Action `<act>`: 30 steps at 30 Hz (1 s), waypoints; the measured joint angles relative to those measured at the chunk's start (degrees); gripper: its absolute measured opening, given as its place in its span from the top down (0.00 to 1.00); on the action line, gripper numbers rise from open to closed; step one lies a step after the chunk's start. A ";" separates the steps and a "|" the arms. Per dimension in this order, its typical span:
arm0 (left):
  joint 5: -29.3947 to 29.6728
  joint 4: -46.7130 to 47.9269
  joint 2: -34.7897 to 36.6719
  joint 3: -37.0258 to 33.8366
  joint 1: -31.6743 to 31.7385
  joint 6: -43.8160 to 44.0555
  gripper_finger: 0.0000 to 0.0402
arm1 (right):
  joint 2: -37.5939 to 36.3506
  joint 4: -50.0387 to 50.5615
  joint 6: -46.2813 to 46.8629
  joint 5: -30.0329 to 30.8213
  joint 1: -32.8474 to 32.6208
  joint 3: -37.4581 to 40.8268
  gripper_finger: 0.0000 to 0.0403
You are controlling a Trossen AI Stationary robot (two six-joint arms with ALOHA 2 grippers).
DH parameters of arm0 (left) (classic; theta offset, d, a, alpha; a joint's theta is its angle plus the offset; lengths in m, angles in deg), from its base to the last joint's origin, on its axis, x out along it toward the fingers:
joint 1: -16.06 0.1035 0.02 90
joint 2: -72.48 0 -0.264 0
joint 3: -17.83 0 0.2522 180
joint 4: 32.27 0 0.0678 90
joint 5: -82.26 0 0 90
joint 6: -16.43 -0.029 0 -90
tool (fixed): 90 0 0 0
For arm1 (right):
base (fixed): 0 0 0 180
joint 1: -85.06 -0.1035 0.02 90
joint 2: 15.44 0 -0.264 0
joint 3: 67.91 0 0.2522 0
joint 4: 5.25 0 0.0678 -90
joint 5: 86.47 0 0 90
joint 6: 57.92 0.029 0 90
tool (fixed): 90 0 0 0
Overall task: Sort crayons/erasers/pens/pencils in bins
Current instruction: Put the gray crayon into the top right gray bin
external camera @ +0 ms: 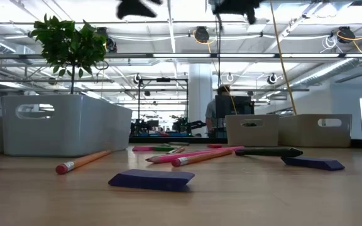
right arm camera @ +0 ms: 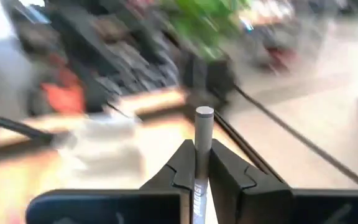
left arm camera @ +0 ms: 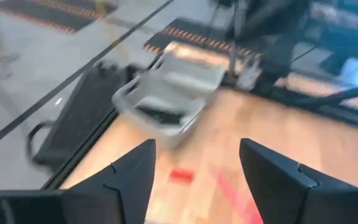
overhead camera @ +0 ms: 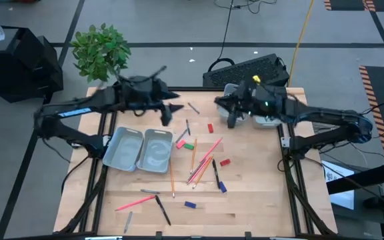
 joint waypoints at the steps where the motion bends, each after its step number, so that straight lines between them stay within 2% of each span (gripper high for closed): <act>1: 0.00 2.09 1.02 0.00 1.11 -0.05 0.40 | 0.04 4.80 0.74 1.47 1.74 -1.39 0.95; 5: -0.03 9.17 5.05 0.00 4.98 -0.03 0.39 | 0.50 21.63 8.58 3.93 11.65 -3.59 0.95; 8: 0.04 11.69 6.93 0.02 6.73 0.02 0.39 | 0.55 29.90 11.22 4.14 20.03 -2.26 0.95; 15: -0.04 12.08 7.71 0.00 9.20 0.02 0.39 | 0.96 33.97 10.53 4.06 33.62 8.41 0.95; 20: 0.50 12.56 7.71 0.00 9.90 0.02 0.39 | 2.65 34.04 12.75 2.38 38.51 14.59 0.95; 30: 1.33 12.77 7.62 0.00 10.20 -1.11 0.39 | 14.37 33.68 14.75 2.42 41.57 15.62 0.93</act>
